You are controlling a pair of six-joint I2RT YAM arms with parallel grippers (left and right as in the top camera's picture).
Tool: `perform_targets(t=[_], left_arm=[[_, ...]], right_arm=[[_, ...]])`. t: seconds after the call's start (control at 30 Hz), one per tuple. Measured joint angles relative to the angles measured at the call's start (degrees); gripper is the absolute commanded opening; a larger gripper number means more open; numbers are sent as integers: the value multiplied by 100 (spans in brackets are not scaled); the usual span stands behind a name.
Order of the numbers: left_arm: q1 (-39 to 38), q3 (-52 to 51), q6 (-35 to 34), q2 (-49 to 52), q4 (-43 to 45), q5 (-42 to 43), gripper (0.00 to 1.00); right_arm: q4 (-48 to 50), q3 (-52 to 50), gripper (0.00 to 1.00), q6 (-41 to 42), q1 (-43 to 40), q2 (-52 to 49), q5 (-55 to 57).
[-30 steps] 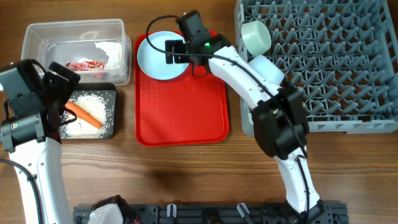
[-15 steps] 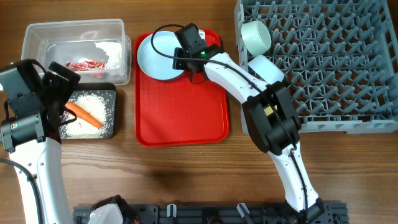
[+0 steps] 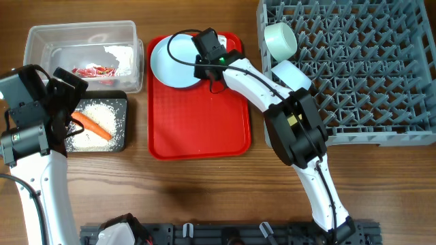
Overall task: Sort waste into correct bins and load items into the dishwasher rack
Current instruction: 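Lift the light blue plate and carry it into the rack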
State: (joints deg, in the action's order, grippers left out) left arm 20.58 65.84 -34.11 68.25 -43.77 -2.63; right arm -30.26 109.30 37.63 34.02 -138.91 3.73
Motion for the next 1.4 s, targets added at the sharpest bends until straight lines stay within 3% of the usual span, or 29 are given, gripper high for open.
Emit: perform_targets(t=[0.4, 0.77, 0.97, 1.2, 1.4], left_arm=[[0, 0, 0, 0, 0, 0, 100], [0, 0, 0, 0, 0, 0, 100], [0, 0, 0, 0, 0, 0, 100], [0, 0, 0, 0, 0, 0, 100], [0, 0, 0, 0, 0, 0, 100]], right_arm=[[-1196, 262, 4, -415, 0, 221, 35], [-1550, 256, 4, -907, 0, 1222, 522], [-1991, 256, 4, -1010, -11, 2044, 1790], [-2505, 256, 4, -1001, -28, 2817, 4387], [-2780, 256, 4, -846, -313, 3150, 5976]])
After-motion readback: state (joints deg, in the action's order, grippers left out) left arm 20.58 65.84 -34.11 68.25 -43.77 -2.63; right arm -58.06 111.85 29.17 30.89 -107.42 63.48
